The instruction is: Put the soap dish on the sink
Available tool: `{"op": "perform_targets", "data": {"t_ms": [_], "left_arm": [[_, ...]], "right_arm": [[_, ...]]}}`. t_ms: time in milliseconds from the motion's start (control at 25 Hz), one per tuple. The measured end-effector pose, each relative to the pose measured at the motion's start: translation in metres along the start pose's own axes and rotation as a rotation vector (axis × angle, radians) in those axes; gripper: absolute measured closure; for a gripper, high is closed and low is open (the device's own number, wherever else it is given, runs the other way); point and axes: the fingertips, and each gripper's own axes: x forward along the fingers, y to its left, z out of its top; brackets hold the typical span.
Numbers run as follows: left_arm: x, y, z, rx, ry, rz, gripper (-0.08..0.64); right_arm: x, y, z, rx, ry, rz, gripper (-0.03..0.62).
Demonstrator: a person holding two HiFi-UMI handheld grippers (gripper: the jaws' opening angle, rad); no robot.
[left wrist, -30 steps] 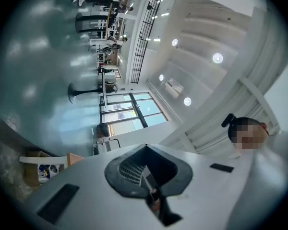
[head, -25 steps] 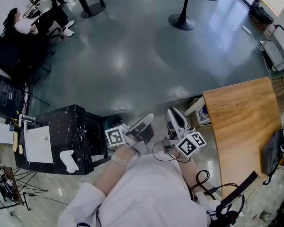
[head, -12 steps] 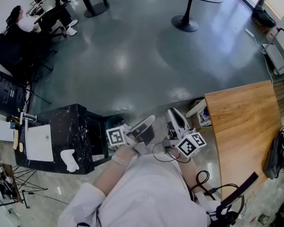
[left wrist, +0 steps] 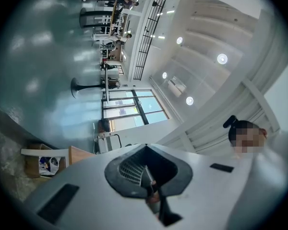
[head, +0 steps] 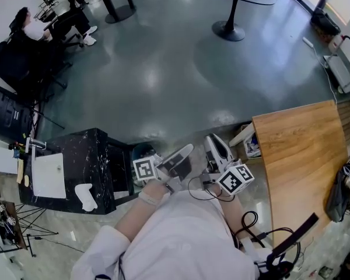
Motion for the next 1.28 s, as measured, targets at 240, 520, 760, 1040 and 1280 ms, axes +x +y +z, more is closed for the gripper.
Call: {"op": "perform_targets", "data": {"t_ms": [240, 520, 760, 1040, 1280], "left_arm": [[-0.008, -0.001, 0.0, -0.004, -0.023, 0.009, 0.554], [-0.022, -0.001, -0.006, 0.004, -0.049, 0.02, 0.554], [-0.031, 0.004, -0.017, -0.006, -0.05, 0.049, 0.554], [-0.032, 0.008, -0.02, 0.0, -0.075, 0.052, 0.554], [-0.036, 0.01, -0.021, -0.008, -0.098, 0.046, 0.554]], "right_arm": [[0.0, 0.006, -0.006, 0.007, 0.009, 0.018, 0.502], [-0.005, 0.012, -0.02, 0.012, 0.032, 0.041, 0.502], [-0.009, 0.013, -0.034, 0.012, 0.067, 0.043, 0.502], [-0.007, 0.009, -0.039, 0.006, 0.095, 0.058, 0.502], [-0.005, 0.007, -0.048, 0.0, 0.126, 0.059, 0.502]]}}
